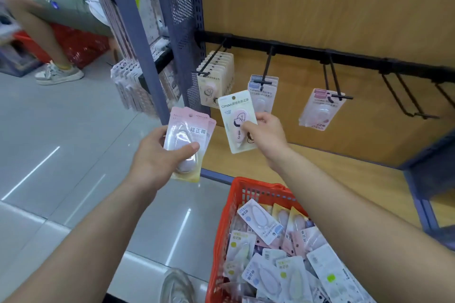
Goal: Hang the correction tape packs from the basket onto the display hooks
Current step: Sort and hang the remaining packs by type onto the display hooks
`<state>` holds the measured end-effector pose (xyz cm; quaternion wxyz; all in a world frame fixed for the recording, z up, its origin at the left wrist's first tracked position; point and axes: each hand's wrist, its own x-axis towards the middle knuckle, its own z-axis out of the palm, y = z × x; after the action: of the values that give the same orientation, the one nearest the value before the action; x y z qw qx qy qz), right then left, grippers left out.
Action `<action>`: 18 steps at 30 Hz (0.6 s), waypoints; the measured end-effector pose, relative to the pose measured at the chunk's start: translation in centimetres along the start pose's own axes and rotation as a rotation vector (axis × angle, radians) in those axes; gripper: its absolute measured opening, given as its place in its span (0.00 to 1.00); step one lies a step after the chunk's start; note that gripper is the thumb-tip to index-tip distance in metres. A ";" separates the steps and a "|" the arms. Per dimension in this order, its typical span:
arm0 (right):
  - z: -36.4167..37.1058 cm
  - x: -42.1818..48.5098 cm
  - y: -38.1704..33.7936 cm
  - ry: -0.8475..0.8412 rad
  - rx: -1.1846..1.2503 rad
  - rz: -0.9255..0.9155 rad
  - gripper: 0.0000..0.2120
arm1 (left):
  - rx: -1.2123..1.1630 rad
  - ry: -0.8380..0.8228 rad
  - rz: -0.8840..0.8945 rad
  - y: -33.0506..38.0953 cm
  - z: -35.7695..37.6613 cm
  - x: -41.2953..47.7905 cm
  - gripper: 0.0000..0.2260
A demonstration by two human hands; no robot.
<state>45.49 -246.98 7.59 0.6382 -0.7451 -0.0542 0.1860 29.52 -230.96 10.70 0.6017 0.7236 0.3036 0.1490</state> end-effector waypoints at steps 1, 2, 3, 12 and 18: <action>1.0 1.3 -0.1 -0.004 -0.019 -0.005 0.10 | 0.016 0.005 0.012 0.0 -0.3 0.6 0.16; 2.0 2.5 -0.2 -0.006 -0.040 -0.012 0.11 | 0.034 0.003 0.037 0.1 -0.5 1.2 0.17; 3.0 3.6 -0.3 -0.011 -0.051 -0.023 0.11 | 0.052 -0.004 0.068 0.2 -0.6 1.8 0.19; 7.9 8.6 -1.0 -0.010 -0.019 -0.099 0.10 | 0.003 0.042 0.103 -0.4 -2.1 4.4 0.19; 8.7 8.2 0.2 -0.026 0.053 -0.090 0.09 | -0.010 0.069 0.107 -0.5 -2.5 4.7 0.21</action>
<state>50.07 -236.32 4.64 0.6647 -0.7222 -0.0910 0.1682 31.51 -226.04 10.10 0.5855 0.7303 0.2842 0.2074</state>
